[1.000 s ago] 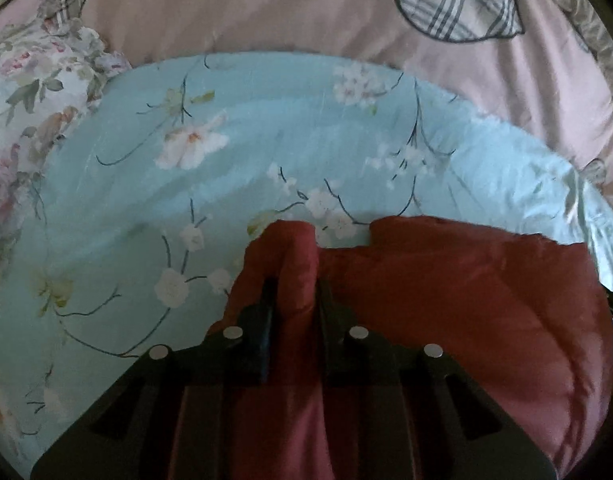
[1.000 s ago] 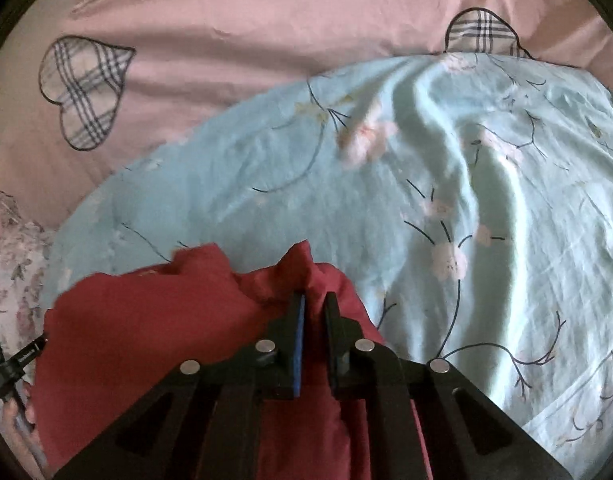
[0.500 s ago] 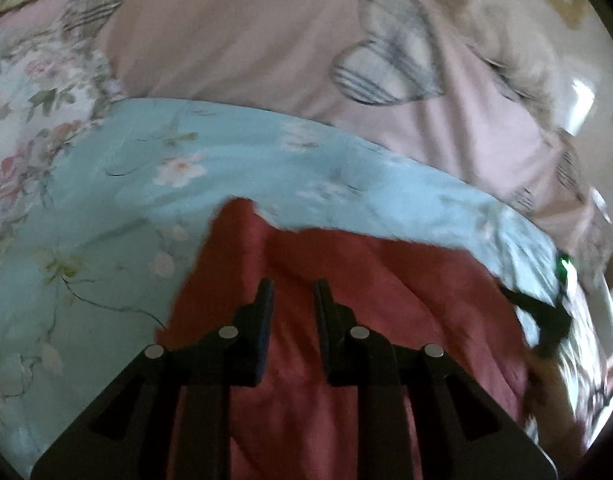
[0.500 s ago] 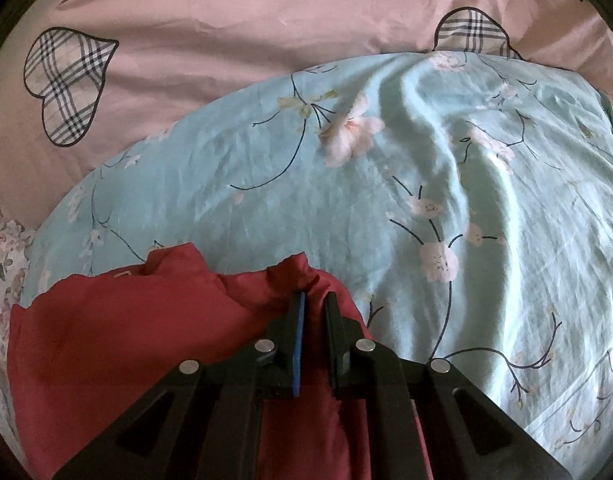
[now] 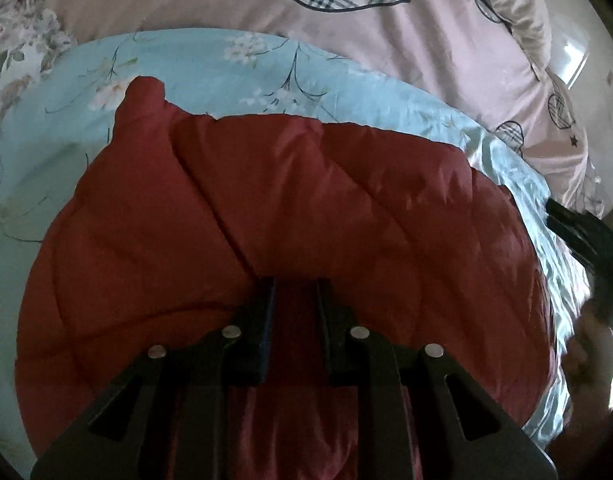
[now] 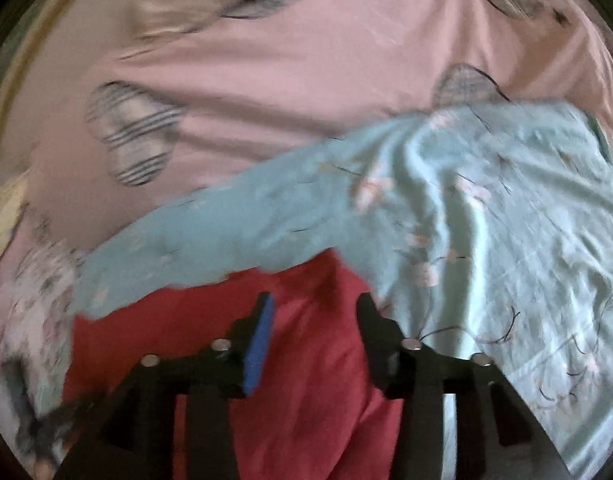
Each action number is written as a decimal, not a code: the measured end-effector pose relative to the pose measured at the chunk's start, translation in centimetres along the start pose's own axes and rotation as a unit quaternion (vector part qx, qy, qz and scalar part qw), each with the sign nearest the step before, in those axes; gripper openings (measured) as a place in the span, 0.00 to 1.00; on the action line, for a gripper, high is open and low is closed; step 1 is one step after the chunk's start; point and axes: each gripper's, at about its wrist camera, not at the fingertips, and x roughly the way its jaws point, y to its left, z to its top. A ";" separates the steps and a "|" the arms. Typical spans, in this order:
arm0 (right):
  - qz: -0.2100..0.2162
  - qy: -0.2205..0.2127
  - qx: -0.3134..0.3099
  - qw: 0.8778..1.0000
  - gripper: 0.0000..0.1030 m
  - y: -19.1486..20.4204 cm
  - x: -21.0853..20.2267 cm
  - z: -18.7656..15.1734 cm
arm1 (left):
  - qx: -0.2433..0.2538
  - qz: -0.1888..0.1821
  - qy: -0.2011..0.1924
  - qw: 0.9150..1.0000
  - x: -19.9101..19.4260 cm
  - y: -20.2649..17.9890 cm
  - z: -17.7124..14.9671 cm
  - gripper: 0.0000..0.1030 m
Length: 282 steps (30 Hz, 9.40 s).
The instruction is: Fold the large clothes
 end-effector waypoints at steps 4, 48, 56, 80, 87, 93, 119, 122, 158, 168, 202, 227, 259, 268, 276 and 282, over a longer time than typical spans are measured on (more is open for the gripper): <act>0.044 0.040 -0.096 0.994 0.55 5.3 -1.2 -3.3 | 0.005 0.007 0.000 1.000 0.4 -0.2 -0.1 0.16; -0.017 0.030 -0.056 0.998 0.59 4.8 -0.3 -8.8 | -0.008 -0.015 0.004 1.000 -3.6 1.2 -7.0 0.30; -0.042 0.050 -0.125 0.990 0.65 6.2 -3.4 -14.5 | 0.007 0.005 -0.004 1.000 -3.7 0.6 -7.4 0.30; -0.043 0.046 -0.114 0.991 0.68 4.5 -2.9 -15.8 | 0.072 0.123 0.002 0.990 -4.4 -2.8 -9.7 0.43; -0.028 0.028 -0.114 0.993 0.70 5.6 -5.2 -14.6 | 0.085 0.137 0.000 0.987 -4.0 -3.1 -9.8 0.43; -0.016 0.033 -0.125 0.991 0.70 6.9 -4.9 -14.2 | 0.089 0.136 -0.004 0.987 -4.1 -3.0 -10.0 0.43; -0.051 0.073 -0.124 0.988 0.81 4.6 3.0 -9.4 | 0.097 0.188 -0.011 0.977 -1.4 -1.2 -3.9 0.72; -0.050 0.070 -0.119 0.989 0.81 4.6 2.8 -9.5 | 0.098 0.190 -0.012 0.977 -1.0 -1.2 -3.7 0.74; -0.018 0.049 -0.113 0.992 0.86 6.4 -3.5 -13.2 | 0.083 0.161 -0.015 0.983 -3.6 -1.1 -7.6 0.83; 0.009 0.062 -0.131 0.989 0.87 6.5 -8.4 -17.7 | 0.064 0.135 -0.021 0.989 -8.4 -0.8 -12.6 0.84; 0.018 0.110 -0.154 0.982 1.00 8.7 -12.6 -18.2 | 0.107 0.196 -0.005 0.975 -13.0 -3.5 -14.7 1.00; 0.005 0.125 -0.158 0.980 1.00 9.6 -8.6 -15.9 | 0.089 0.197 -0.001 0.976 -10.1 -3.6 -11.1 1.00; 0.005 0.122 -0.159 0.980 1.00 9.9 -8.1 -14.6 | 0.090 0.201 -0.011 0.975 -10.0 -3.7 -10.2 1.00; 0.003 0.123 -0.157 0.980 1.00 10.1 -8.2 -15.0 | 0.090 0.201 -0.012 0.975 -10.1 -3.9 -10.2 1.00; 0.002 0.123 -0.157 0.980 1.00 10.1 -8.3 -15.1 | 0.091 0.203 -0.013 0.975 -10.1 -4.0 -10.2 1.00; 0.002 0.123 -0.157 0.980 1.00 10.1 -8.3 -15.1 | 0.090 0.203 -0.013 0.975 -10.1 -4.0 -10.2 1.00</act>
